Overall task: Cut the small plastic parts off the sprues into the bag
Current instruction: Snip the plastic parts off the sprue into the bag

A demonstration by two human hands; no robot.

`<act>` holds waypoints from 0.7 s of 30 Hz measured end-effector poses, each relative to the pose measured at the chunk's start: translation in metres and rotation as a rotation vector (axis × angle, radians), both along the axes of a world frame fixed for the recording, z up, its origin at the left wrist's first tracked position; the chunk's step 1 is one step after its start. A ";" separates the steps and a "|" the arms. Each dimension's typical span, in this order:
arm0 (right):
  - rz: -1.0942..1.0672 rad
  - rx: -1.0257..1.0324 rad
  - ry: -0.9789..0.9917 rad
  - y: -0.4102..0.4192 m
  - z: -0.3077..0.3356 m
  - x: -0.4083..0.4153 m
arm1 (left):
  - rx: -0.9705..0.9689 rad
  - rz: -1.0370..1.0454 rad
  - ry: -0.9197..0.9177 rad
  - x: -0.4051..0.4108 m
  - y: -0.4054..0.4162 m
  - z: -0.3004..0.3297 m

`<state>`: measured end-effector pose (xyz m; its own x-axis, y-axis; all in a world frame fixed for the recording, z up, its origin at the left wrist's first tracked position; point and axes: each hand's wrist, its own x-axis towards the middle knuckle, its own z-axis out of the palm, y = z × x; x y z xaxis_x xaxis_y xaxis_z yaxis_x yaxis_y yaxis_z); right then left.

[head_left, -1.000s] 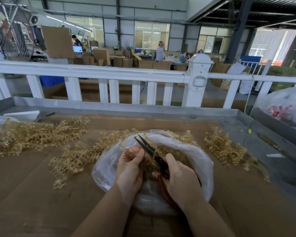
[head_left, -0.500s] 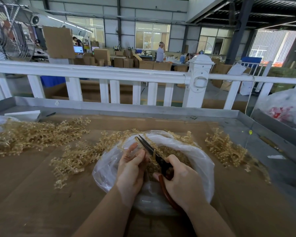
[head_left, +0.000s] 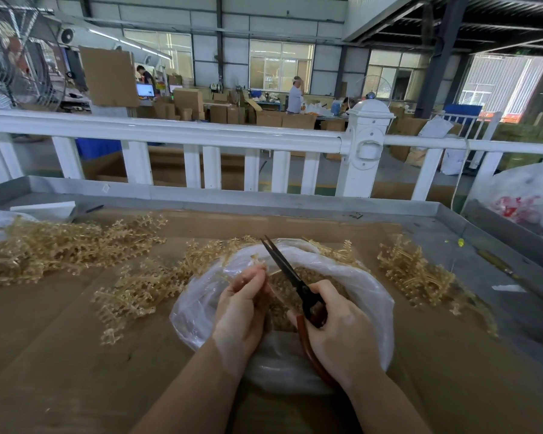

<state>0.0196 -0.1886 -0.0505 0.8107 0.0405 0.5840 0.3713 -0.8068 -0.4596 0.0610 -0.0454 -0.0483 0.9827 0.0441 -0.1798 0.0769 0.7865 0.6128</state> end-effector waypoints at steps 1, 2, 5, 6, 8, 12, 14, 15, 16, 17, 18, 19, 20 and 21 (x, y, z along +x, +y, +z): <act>-0.002 -0.002 0.003 0.000 -0.001 0.000 | 0.015 -0.010 -0.014 -0.001 0.000 0.000; -0.001 -0.007 0.004 0.000 -0.001 0.001 | 0.032 -0.016 -0.021 0.000 0.001 0.000; 0.007 -0.038 0.005 0.000 -0.003 0.001 | 0.063 -0.036 -0.065 -0.002 0.003 0.001; 0.010 -0.049 0.009 0.000 -0.004 0.001 | 0.063 -0.043 -0.069 -0.002 0.003 0.001; 0.013 -0.054 0.017 -0.001 -0.004 0.002 | 0.053 -0.047 -0.055 -0.004 0.001 0.002; -0.006 -0.047 0.008 -0.001 -0.004 0.001 | 0.049 -0.008 -0.025 -0.005 -0.003 0.005; -0.009 -0.032 -0.003 -0.001 -0.004 0.000 | 0.045 0.008 -0.009 -0.004 -0.003 0.003; -0.004 -0.020 -0.009 -0.001 -0.004 0.000 | 0.045 0.015 0.000 -0.003 -0.003 0.003; 0.001 -0.011 -0.014 -0.001 -0.004 0.000 | 0.048 0.022 0.010 -0.004 -0.003 0.004; 0.004 -0.007 -0.020 -0.001 -0.003 -0.001 | 0.049 0.028 0.019 -0.004 -0.003 0.004; 0.008 -0.009 -0.029 -0.001 -0.003 -0.002 | 0.047 0.038 0.029 -0.003 -0.003 0.004; 0.014 -0.015 -0.037 -0.001 -0.004 -0.002 | 0.045 0.053 0.033 -0.003 -0.003 0.004; 0.025 -0.023 -0.034 0.000 -0.004 -0.002 | 0.055 0.070 0.033 -0.004 -0.004 0.004; 0.039 -0.032 -0.019 0.000 -0.005 -0.002 | 0.074 0.087 0.032 -0.004 -0.005 0.004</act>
